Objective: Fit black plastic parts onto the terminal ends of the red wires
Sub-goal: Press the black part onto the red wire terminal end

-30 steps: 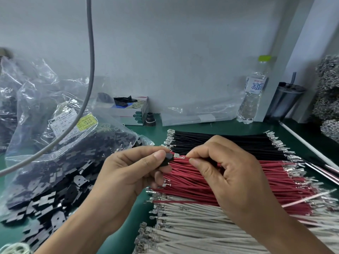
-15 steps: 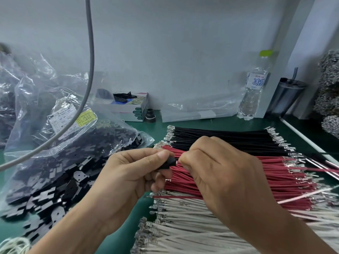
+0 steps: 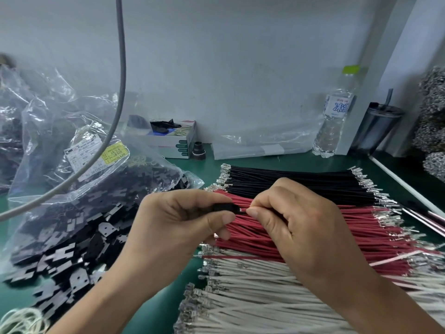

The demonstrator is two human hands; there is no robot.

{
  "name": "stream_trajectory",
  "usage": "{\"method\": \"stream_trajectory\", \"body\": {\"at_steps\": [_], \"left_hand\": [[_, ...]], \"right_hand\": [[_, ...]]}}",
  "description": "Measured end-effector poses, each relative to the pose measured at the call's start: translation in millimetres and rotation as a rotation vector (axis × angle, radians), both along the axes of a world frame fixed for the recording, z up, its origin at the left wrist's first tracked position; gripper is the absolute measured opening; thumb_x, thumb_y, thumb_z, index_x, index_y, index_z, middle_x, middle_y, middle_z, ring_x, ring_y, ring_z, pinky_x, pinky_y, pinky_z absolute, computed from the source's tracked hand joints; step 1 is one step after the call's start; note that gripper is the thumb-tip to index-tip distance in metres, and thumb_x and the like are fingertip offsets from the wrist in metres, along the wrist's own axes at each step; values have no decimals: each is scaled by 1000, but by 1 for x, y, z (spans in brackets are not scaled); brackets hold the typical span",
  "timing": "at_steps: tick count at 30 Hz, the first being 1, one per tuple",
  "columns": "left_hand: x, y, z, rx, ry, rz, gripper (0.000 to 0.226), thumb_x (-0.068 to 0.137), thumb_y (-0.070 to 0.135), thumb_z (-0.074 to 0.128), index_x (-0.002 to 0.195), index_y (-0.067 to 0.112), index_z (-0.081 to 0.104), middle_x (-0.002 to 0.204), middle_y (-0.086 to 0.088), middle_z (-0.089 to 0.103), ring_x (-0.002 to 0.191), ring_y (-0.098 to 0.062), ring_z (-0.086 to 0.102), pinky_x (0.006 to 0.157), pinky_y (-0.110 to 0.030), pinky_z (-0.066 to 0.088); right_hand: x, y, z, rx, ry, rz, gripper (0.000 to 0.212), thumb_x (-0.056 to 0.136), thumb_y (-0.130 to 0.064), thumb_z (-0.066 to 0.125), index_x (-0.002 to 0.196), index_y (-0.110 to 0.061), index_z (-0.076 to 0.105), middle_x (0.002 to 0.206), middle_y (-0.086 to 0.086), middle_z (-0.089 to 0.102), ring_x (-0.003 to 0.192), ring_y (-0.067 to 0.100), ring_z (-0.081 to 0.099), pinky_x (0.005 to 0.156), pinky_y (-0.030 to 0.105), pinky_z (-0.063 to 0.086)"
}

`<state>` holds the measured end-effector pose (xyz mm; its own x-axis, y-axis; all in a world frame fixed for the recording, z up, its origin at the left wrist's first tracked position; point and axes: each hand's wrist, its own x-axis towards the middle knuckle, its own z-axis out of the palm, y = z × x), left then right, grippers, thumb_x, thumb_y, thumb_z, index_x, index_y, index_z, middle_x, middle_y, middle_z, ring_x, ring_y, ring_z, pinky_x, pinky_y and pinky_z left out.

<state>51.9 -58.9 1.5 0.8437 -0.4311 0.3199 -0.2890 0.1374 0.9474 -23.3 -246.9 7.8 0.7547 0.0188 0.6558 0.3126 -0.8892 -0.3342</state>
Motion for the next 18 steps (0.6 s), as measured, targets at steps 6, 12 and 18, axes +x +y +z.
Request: {"method": "stream_trajectory", "body": {"at_steps": [6, 12, 18], "left_hand": [[-2, 2, 1, -24, 63, -83, 23, 65, 21, 83, 88, 15, 84, 70, -17, 76, 59, -24, 74, 57, -23, 57], [-1, 0, -1, 16, 13, -73, 19, 71, 22, 82, 90, 26, 84, 72, -10, 78, 59, -20, 74, 53, -22, 55], [3, -1, -5, -12, 29, 4, 18, 73, 15, 82, 90, 16, 83, 69, -10, 76, 53, -20, 70, 50, -20, 53]], "right_hand": [[-2, 5, 0, -19, 5, 51, 15, 98, -30, 59, 87, -21, 64, 81, -15, 52, 69, 5, 52, 63, 13, 39], [-12, -5, 18, -184, -19, -81, 19, 94, -42, 59, 87, -27, 69, 82, -16, 58, 77, 8, 54, 61, 27, 46], [-37, 19, 12, -286, 342, 44, 25, 78, -56, 64, 88, -34, 69, 83, -16, 58, 80, 3, 51, 62, 22, 44]]}}
